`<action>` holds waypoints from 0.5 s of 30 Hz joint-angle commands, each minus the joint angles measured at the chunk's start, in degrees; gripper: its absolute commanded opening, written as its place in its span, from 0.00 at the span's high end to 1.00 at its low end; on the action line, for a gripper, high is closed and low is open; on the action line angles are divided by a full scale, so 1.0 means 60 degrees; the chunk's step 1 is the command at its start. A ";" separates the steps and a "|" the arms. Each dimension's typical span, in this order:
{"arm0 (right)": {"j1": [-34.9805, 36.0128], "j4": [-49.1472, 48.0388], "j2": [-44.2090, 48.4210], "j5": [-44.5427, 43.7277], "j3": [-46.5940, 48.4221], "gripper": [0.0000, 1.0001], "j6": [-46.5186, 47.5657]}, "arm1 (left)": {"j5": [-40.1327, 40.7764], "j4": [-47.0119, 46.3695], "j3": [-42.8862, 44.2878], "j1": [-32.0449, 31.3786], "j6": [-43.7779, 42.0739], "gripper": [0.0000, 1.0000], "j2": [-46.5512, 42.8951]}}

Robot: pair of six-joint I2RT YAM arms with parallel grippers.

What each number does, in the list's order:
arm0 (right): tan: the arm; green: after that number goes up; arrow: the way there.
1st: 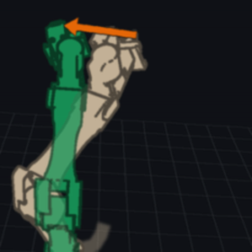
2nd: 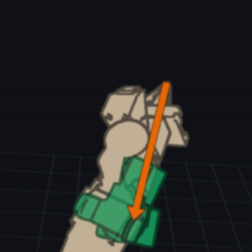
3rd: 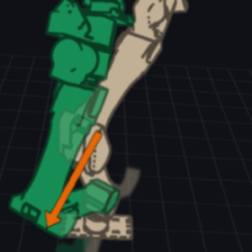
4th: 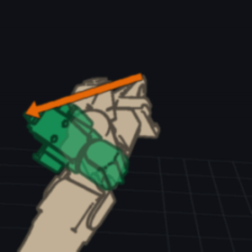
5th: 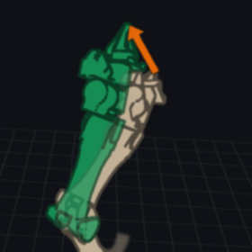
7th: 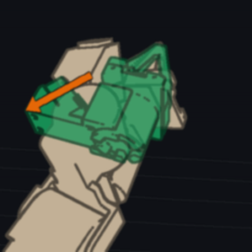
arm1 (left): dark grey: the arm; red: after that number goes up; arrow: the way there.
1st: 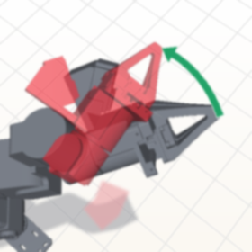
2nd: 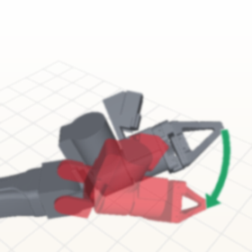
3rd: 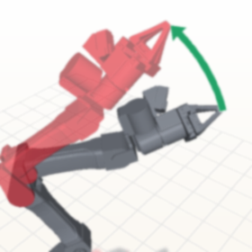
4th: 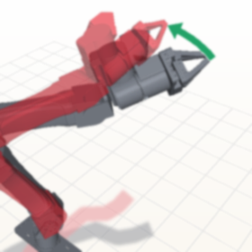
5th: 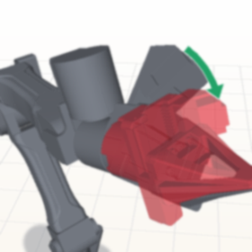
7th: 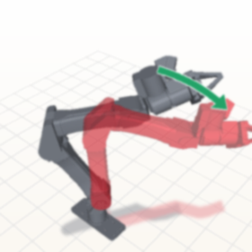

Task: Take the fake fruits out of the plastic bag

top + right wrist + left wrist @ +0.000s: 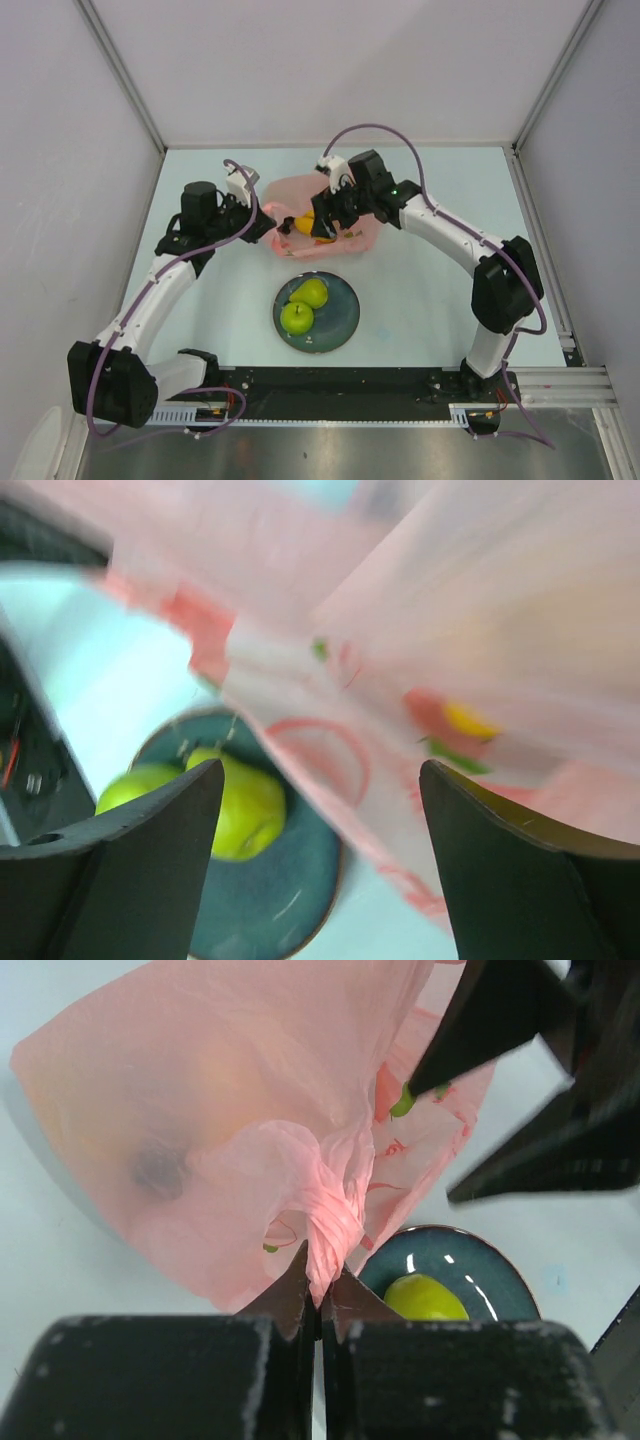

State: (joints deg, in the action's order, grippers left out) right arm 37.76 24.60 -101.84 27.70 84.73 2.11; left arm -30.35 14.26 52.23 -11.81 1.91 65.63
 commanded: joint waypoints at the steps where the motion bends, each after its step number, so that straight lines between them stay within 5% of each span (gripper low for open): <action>1: -0.0272 -0.0438 -0.0353 -0.1420 0.1271 0.19 -0.0660 | 0.0048 -0.0106 0.0084 0.0079 -0.0202 1.00 0.0107; 3: -0.0287 -0.0423 -0.0924 -0.2618 0.1537 0.21 -0.0630 | -0.0024 -0.0063 0.0245 0.0094 -0.0231 1.00 0.0195; 10: -0.0302 -0.0276 -0.2273 -0.3883 0.1992 0.51 -0.0117 | -0.0083 -0.0297 0.0275 0.0094 -0.0143 1.00 0.0005; 15: -0.0419 -0.1094 -0.2830 -0.5197 0.2080 0.54 0.0026 | -0.0244 -0.0297 -0.0003 0.0079 -0.0070 1.00 -0.0156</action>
State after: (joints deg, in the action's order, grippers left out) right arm 35.70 22.57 -117.99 5.63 95.26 0.23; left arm -30.28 14.22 52.25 -11.70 1.52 66.70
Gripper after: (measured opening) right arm 0.466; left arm 0.009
